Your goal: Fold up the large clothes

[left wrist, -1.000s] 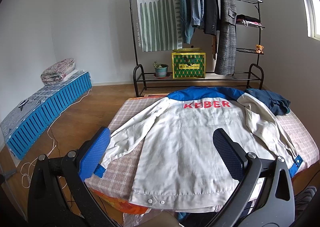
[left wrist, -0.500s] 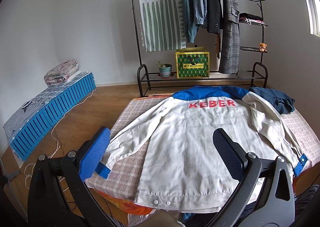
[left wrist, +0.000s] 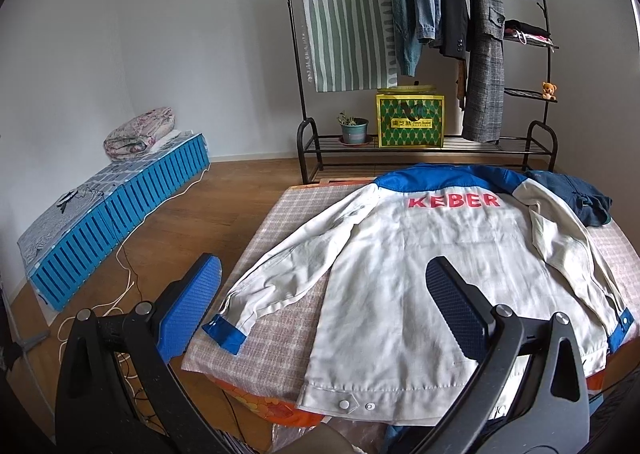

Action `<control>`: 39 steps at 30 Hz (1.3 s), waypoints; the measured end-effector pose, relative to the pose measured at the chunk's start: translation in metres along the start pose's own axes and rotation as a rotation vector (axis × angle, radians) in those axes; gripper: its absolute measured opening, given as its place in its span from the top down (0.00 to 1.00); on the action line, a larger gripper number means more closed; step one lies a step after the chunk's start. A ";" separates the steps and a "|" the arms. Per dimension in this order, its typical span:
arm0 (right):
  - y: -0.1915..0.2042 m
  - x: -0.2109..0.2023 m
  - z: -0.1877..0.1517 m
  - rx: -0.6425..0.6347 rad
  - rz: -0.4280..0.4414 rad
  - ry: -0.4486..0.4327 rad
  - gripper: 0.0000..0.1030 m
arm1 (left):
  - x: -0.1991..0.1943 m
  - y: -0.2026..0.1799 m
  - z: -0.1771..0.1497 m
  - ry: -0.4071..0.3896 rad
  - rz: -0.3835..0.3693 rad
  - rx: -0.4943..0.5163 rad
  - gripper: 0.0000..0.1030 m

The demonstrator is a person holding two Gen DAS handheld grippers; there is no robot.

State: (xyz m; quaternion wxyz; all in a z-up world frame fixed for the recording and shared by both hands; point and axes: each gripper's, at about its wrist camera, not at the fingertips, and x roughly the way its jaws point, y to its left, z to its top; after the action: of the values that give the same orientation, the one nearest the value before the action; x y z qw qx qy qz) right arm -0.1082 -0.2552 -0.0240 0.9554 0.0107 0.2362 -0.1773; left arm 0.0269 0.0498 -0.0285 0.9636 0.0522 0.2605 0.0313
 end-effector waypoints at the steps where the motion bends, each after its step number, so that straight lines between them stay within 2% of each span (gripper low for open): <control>1: 0.004 0.001 0.001 -0.003 0.004 0.000 0.00 | 0.004 0.004 -0.001 0.006 0.009 0.000 0.00; 10: 0.040 0.010 0.007 -0.039 0.043 0.006 0.00 | 0.044 0.049 -0.021 0.066 0.069 -0.018 0.00; 16: 0.060 0.018 0.007 -0.056 0.075 0.015 0.00 | 0.086 0.106 -0.033 0.106 -0.041 -0.113 0.00; 20: 0.072 0.025 0.004 -0.076 0.117 0.017 0.00 | 0.122 0.143 -0.038 0.143 -0.002 -0.152 0.02; 24: 0.084 0.033 -0.002 -0.089 0.171 0.025 0.00 | 0.169 0.183 -0.048 0.226 0.000 -0.226 0.02; 27: 0.094 0.036 -0.008 -0.100 0.205 0.037 0.00 | 0.211 0.209 -0.062 0.329 -0.021 -0.291 0.02; 29: 0.101 0.037 -0.012 -0.116 0.221 0.044 0.00 | 0.235 0.229 -0.077 0.396 -0.027 -0.369 0.03; 32: 0.111 0.039 -0.016 -0.147 0.242 0.059 0.00 | 0.270 0.254 -0.101 0.490 -0.051 -0.501 0.18; 36: 0.127 0.043 -0.021 -0.178 0.262 0.074 0.00 | 0.301 0.278 -0.137 0.581 -0.103 -0.668 0.18; 39: 0.138 0.047 -0.024 -0.197 0.282 0.088 0.00 | 0.318 0.289 -0.160 0.630 -0.082 -0.729 0.21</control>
State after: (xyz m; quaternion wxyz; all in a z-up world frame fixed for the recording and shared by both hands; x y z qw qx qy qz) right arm -0.0325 -0.1387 -0.0755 0.9559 -0.0423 0.2903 -0.0169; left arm 0.2113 0.3779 -0.2905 0.7938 -0.3112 0.5134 0.0968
